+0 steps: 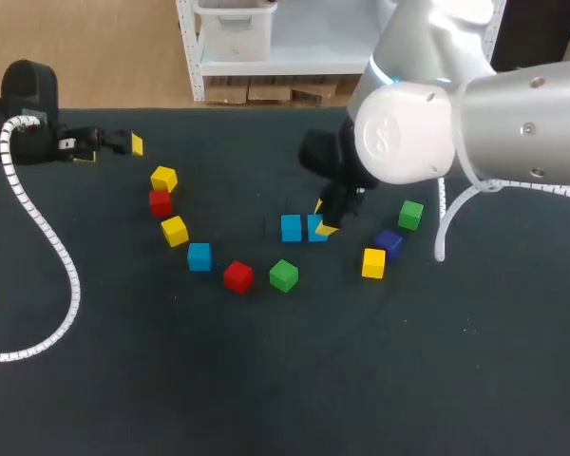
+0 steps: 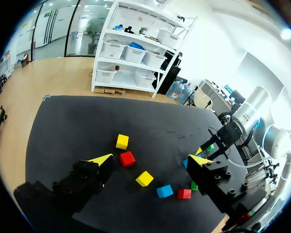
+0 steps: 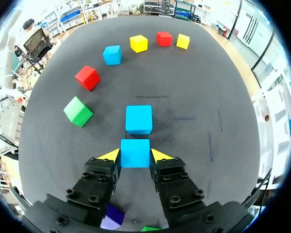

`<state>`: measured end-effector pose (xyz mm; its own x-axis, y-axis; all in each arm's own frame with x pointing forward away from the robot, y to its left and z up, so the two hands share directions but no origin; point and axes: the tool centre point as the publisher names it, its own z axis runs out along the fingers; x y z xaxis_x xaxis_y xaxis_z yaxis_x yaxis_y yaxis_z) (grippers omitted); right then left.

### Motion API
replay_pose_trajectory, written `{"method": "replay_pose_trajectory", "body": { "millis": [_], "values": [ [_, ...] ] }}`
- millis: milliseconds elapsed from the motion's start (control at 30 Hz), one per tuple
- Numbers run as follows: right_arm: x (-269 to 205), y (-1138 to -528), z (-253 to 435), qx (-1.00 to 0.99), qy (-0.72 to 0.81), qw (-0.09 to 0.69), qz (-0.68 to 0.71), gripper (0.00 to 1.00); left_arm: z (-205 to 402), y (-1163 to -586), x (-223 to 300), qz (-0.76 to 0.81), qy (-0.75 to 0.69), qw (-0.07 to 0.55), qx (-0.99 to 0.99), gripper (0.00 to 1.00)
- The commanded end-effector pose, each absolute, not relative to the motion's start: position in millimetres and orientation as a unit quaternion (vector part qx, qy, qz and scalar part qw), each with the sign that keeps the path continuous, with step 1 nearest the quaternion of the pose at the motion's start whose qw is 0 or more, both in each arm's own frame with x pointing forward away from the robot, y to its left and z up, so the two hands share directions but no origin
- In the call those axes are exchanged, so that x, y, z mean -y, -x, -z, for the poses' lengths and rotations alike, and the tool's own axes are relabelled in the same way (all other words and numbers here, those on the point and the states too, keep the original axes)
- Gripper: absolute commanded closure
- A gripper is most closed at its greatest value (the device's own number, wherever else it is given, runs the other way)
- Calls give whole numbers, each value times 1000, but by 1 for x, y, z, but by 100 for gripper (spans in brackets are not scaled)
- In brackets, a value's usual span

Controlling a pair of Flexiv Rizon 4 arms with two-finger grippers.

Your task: Place the blue cubes, place green cubes on the blue cubes, place the yellow cubes on the green cubes, then place the red cubes on the yellow cubes, and place purple cube on the red cubes.

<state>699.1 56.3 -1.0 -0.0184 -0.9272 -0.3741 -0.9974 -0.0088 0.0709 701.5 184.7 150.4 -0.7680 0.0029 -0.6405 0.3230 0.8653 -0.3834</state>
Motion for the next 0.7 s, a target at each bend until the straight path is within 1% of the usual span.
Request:
{"method": "replay_pose_trajectory", "body": {
  "millis": [33,67,133,167,700],
  "values": [
    [-57,-701,2,-695,692,110,-162,90,-150,-701,-185,243,-90,329,-908,0],
    [-57,-701,2,-695,692,109,-162,88,-150,-701,-185,243,-90,329,-908,0],
    [-57,-702,2,-695,693,109,-161,80,-150,-701,-185,243,-90,329,-908,0],
    [-57,-702,2,-694,693,109,-161,79,-150,-701,-185,243,-90,329,-908,0],
    [-56,-701,2,-693,695,108,-162,73,-150,-701,-185,243,-90,329,-908,0]
  ]
}}
